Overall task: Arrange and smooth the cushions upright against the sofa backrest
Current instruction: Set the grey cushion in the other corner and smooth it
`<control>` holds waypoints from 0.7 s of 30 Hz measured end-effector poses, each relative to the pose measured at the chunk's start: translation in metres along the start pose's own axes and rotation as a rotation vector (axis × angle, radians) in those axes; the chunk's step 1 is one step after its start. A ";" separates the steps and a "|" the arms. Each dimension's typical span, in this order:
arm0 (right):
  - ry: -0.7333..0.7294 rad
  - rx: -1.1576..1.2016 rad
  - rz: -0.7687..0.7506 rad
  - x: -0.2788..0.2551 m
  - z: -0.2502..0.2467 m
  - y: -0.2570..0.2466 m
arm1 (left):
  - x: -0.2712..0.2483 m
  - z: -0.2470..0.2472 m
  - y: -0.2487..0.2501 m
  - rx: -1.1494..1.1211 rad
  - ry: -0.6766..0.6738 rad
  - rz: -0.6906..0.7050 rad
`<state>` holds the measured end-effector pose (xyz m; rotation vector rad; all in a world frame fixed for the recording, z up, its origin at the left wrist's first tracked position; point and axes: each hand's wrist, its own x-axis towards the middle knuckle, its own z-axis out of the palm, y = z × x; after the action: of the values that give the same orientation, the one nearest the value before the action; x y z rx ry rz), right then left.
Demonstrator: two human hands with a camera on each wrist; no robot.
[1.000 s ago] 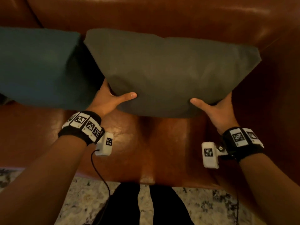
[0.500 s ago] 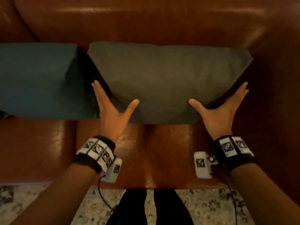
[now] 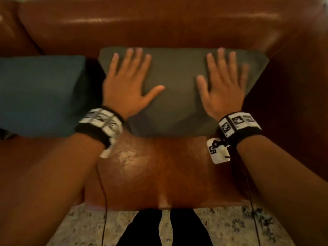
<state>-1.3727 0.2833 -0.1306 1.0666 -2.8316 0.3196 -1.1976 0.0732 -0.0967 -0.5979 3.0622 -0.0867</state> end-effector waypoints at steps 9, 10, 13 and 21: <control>-0.100 0.042 -0.167 0.025 -0.018 -0.015 | 0.042 -0.022 -0.001 -0.094 -0.154 0.118; -0.158 0.033 -0.190 0.029 -0.019 -0.011 | 0.046 -0.021 -0.003 -0.088 -0.230 0.127; -0.316 0.006 -0.023 0.043 -0.027 0.029 | 0.043 -0.025 -0.039 -0.048 -0.337 -0.043; -0.077 -0.055 -0.466 -0.012 -0.029 0.019 | -0.008 -0.026 -0.002 -0.096 0.045 0.177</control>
<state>-1.3762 0.3115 -0.1079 1.7016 -2.5249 0.1583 -1.1906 0.0758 -0.0704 -0.3296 3.1615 0.0514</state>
